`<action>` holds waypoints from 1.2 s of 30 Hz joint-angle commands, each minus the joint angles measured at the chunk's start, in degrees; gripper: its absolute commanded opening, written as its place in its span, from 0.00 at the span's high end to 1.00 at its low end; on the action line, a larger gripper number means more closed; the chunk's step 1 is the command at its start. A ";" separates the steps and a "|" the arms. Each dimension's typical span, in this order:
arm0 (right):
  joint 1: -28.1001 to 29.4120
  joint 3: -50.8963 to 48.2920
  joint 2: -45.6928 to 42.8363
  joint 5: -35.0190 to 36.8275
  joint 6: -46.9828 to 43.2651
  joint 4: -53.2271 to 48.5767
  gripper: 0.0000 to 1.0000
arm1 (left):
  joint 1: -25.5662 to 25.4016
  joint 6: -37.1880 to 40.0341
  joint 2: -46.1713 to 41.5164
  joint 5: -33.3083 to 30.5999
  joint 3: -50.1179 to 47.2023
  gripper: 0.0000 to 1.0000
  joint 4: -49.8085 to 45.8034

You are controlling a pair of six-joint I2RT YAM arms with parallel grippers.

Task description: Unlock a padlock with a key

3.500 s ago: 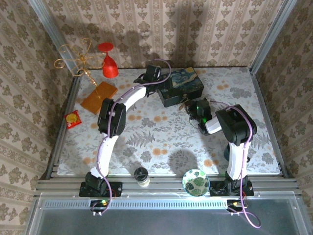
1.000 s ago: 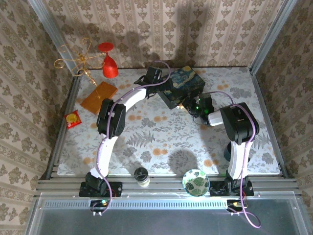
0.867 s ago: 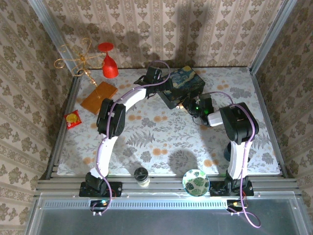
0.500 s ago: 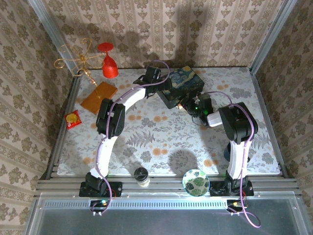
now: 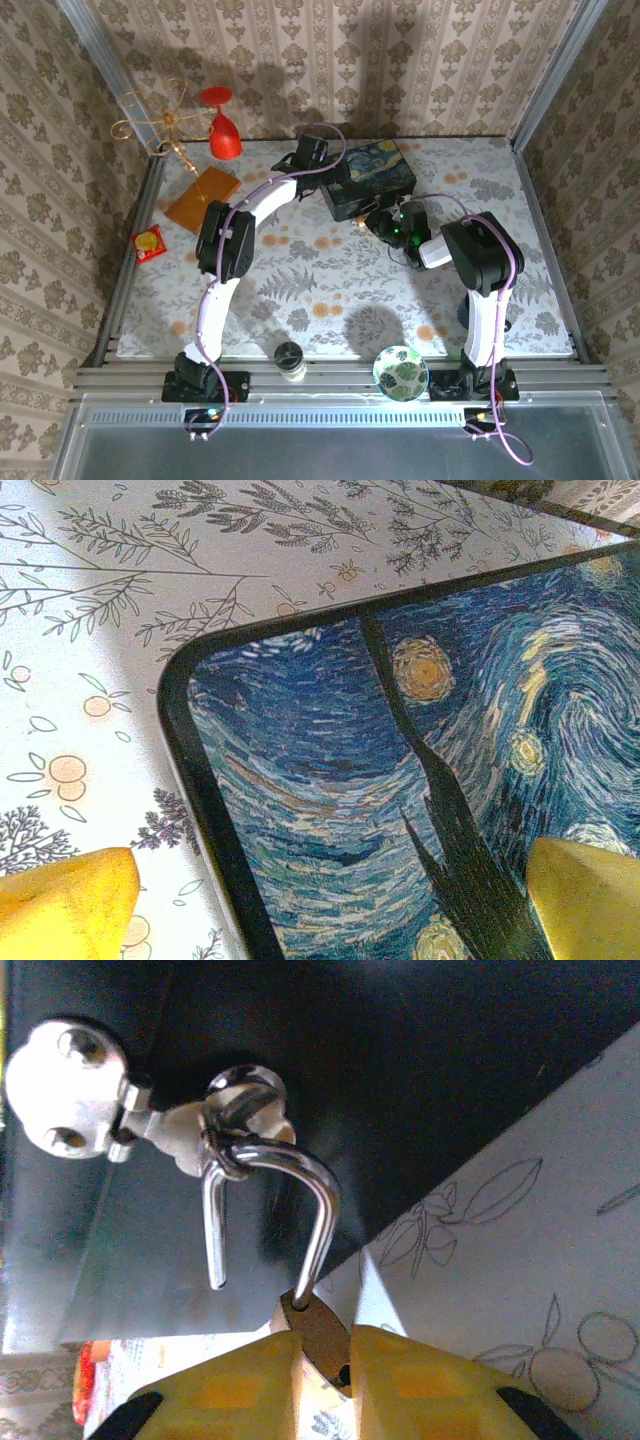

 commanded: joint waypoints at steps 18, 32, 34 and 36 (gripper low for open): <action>2.12 -0.97 -1.32 2.57 -2.12 -14.90 0.56 | -0.50 0.21 -8.57 -5.72 -12.30 0.00 -3.62; 2.20 4.55 -5.07 -1.33 -11.68 -31.20 0.50 | -3.53 -2.37 -20.93 -7.07 -31.17 0.03 4.07; 2.83 5.32 -4.78 -0.81 -13.23 -34.15 0.50 | -2.98 -1.38 -19.60 -7.28 -29.25 0.03 2.94; 3.44 5.97 -4.37 0.40 -13.97 -36.95 0.50 | -2.75 -0.86 -19.00 -7.84 -28.20 0.02 2.18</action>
